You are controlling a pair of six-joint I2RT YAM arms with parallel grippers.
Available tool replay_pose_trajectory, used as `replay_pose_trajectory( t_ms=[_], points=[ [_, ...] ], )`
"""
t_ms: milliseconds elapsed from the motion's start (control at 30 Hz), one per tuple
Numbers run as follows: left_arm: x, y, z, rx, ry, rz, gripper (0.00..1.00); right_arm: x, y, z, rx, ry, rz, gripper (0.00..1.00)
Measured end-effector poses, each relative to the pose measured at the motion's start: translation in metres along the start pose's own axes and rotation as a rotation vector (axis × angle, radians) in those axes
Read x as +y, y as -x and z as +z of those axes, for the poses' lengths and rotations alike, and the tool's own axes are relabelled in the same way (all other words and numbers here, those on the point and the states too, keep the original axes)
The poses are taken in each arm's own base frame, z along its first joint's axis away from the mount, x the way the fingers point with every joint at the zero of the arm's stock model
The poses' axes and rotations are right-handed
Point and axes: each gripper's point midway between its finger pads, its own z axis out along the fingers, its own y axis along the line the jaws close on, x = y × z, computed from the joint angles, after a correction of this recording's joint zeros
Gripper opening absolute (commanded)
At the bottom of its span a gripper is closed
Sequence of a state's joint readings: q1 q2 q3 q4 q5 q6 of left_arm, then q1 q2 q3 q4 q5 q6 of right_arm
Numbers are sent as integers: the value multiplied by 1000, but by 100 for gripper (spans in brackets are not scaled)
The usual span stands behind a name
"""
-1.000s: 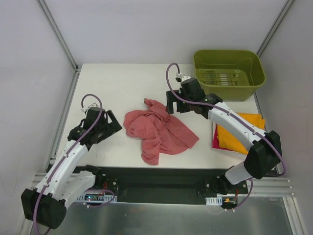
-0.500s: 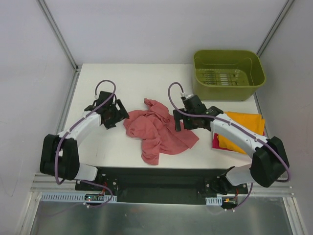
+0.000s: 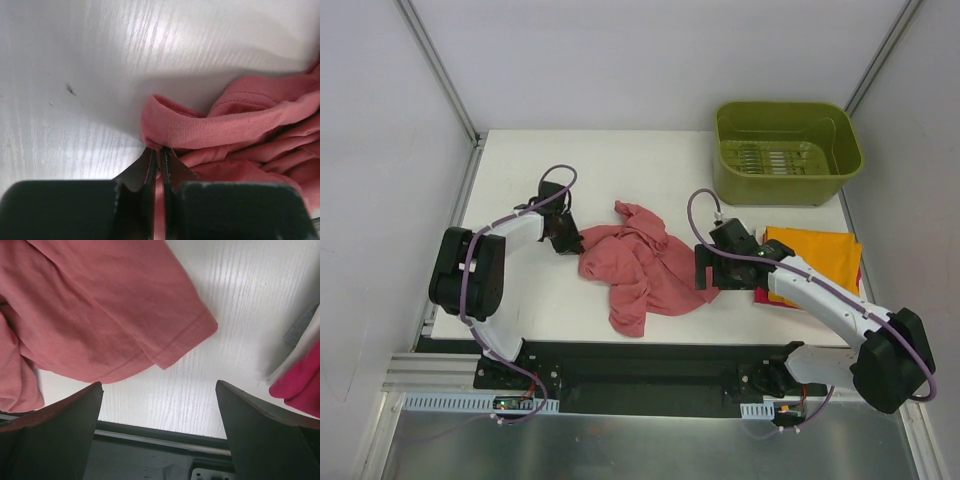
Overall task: Fold and stack the t-shirts
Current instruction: Flatten out the tshirt
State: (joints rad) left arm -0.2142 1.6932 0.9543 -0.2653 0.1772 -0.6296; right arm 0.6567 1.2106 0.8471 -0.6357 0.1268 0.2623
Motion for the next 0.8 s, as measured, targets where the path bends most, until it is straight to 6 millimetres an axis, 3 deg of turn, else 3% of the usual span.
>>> replay_pose_trajectory(
  t_ms=[200, 333, 500, 600, 667, 733, 800],
  points=[
    [-5, 6, -2, -21, -17, 27, 0, -8, -19, 11, 58, -36, 40, 93],
    [-6, 7, -11, -48, -31, 40, 0, -8, -26, 23, 107, -62, 55, 78],
    [-10, 9, -20, -69, -52, 55, 0, -7, -33, 44, 160, -91, 66, 71],
    [-10, 7, -20, -63, -56, 55, 0, -6, -35, 54, 176, -99, 68, 60],
    [-10, 7, -20, -61, -58, 55, 0, -6, -35, 58, 180, -102, 70, 43],
    [-10, 6, -19, -58, -58, 55, 0, -6, -36, 62, 186, -108, 69, 33],
    [-10, 5, -19, -53, -61, 54, 0, -8, -37, 64, 193, -120, 68, 27]
  ],
)
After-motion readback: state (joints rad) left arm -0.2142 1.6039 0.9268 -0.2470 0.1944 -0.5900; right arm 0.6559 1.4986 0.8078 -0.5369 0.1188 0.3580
